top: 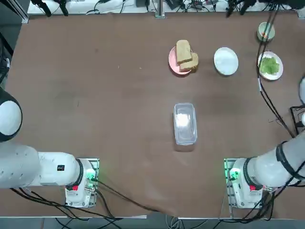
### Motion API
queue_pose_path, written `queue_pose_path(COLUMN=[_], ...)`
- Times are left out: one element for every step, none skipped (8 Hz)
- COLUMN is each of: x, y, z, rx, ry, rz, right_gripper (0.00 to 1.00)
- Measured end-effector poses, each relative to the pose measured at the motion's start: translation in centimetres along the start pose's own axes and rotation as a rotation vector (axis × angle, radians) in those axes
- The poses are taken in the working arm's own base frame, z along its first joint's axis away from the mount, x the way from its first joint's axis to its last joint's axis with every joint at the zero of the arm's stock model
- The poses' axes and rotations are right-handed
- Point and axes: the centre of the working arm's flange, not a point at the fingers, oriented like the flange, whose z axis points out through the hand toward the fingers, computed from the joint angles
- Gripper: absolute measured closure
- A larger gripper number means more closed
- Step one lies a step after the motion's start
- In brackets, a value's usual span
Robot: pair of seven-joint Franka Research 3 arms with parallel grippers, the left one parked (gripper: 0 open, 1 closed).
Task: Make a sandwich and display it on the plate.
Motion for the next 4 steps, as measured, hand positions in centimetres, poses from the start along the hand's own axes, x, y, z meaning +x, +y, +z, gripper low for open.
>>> queue_pose_path(x=[1.6,3.1,4.2,5.2], y=[-0.5,-0.6,-0.4,-0.3], z=[2.5,4.8,7.3,10.0], rx=[0.057,0.116,0.153,0.193], ry=[-0.018,-0.032,-0.051,-0.069], rz=[-0.039,-0.066,-0.092,-0.127], right_gripper=[0.00,0.00,0.00,0.00])
